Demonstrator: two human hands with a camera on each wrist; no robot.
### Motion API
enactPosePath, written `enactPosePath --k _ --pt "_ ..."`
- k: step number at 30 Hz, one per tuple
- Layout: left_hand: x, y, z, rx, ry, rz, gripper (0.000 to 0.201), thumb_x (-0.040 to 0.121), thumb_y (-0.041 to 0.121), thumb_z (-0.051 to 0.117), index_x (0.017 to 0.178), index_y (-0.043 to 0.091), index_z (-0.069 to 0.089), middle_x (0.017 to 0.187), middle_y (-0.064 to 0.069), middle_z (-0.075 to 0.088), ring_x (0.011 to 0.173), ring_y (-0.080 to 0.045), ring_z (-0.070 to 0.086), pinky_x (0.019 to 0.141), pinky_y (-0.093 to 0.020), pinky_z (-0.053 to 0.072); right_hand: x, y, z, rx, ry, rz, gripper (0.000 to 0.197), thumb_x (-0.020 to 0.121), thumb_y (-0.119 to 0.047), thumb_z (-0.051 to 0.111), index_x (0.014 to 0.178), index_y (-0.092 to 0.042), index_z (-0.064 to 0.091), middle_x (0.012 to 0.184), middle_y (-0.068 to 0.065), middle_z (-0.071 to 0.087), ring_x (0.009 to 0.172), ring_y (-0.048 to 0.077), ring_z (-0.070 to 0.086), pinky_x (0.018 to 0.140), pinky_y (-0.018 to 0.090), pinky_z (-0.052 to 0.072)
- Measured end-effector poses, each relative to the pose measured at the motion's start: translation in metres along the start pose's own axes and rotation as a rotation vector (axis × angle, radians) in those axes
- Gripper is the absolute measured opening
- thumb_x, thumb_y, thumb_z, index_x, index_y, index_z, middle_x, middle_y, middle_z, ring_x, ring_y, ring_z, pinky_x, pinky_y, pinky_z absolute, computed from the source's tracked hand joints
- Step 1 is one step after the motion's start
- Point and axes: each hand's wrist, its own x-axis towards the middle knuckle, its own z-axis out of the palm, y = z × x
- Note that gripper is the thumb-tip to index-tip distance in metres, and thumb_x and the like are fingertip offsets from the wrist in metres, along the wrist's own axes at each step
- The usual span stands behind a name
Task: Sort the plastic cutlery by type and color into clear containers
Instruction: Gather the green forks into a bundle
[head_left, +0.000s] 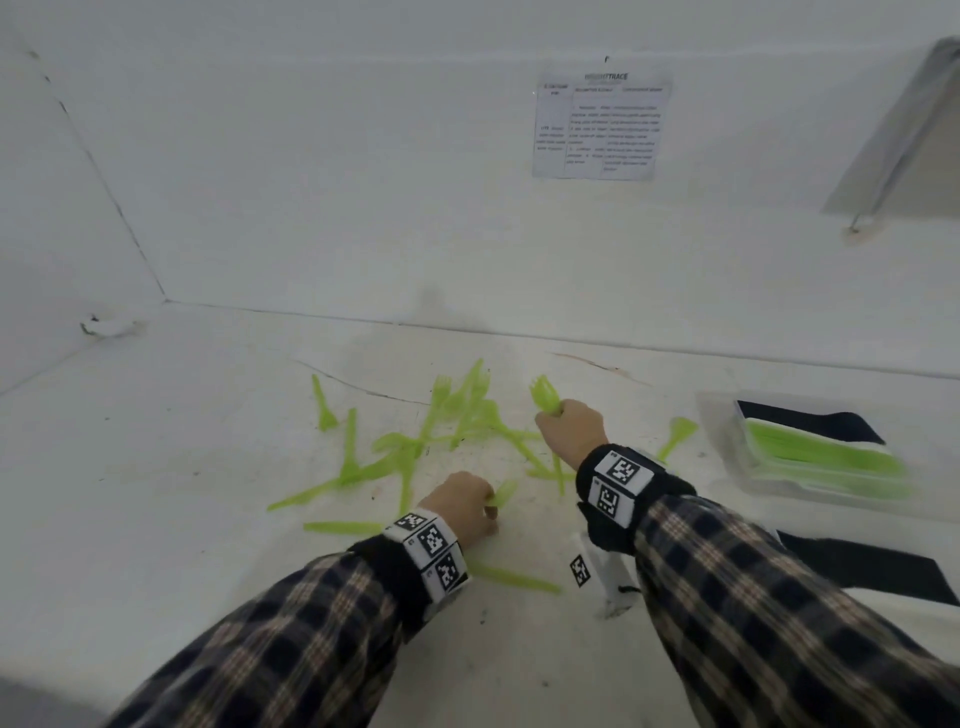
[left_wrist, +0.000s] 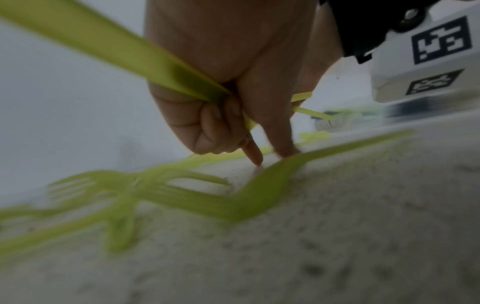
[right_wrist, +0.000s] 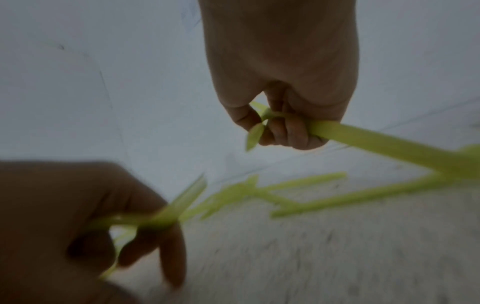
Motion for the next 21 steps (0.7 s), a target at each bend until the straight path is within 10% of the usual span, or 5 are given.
enactPosePath --k 4,8,14,21 --pt "-0.007 0.008 0.003 0.053 0.071 -0.028 0.031 0.099 0.028 0.043 0.123 0.013 0.055 0.123 -0.010 0.052 0.111 -0.027 0.054 0.086 -0.033 0.044 0.003 0.012 -0.015 0.206 0.035 0.075 0.008 0.090 -0.009 0.043 0.093 -0.003 0.046 0.094 0.014 0.048 0.068 0.027 0.053 0.054 0.032 0.047" --pt "-0.013 0.014 0.000 -0.064 0.217 -0.174 0.023 0.099 0.026 0.036 0.097 0.007 0.049 0.108 -0.012 0.058 0.085 -0.026 0.056 0.068 -0.030 0.041 0.005 0.033 -0.021 -0.148 -0.050 0.051 0.017 0.090 -0.015 0.046 0.101 -0.003 0.049 0.099 0.011 0.050 0.085 0.026 0.047 0.065 0.028 0.038" --pt "-0.019 0.020 0.006 0.083 0.031 -0.276 0.023 0.097 0.015 0.040 0.096 0.002 0.059 0.099 -0.007 0.059 0.097 -0.024 0.060 0.065 -0.022 0.041 -0.006 0.051 -0.001 -0.440 -0.210 0.005 0.038 0.095 -0.024 0.042 0.123 -0.001 0.052 0.125 0.015 0.054 0.112 0.028 0.056 0.082 0.026 0.045" --pt "-0.025 0.024 0.014 0.202 -0.005 -0.367 0.033 0.098 0.013 0.036 0.123 0.002 0.054 0.126 -0.010 0.055 0.115 -0.024 0.055 0.090 -0.028 0.046 -0.016 0.048 0.008 -0.436 -0.162 -0.004 0.032 0.092 -0.014 0.049 0.119 0.003 0.054 0.126 0.018 0.054 0.113 0.030 0.057 0.087 0.030 0.047"
